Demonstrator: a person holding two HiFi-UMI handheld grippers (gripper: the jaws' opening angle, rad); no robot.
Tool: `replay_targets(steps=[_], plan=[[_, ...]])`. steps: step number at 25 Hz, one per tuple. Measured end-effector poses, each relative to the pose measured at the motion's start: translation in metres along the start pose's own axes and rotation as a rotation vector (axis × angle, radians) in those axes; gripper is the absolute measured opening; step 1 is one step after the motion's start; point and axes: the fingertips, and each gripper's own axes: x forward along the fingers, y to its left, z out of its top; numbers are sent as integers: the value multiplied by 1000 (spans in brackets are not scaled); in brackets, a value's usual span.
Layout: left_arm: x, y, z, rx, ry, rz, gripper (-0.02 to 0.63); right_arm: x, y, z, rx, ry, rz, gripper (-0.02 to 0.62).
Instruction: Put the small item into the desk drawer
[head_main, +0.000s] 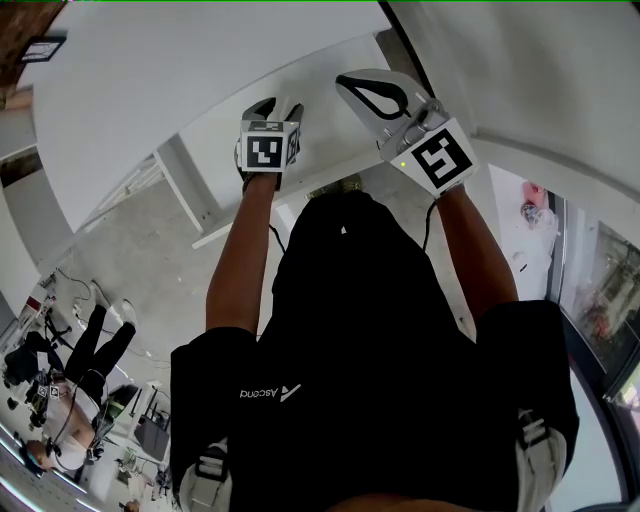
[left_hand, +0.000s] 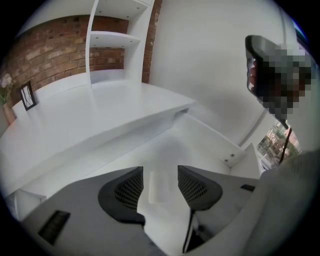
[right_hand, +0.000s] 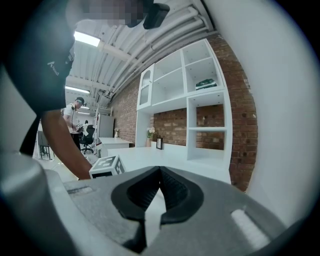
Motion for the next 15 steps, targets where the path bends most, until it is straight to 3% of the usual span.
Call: replay_targets(steps=[7,15], plan=[[-65,-23,51,14,-238,-31,213,-3,9,19,-14,-34,5,1],[-182,-51,104,23,-652,-120,202,-9,42,54,-47,-106,8,0]])
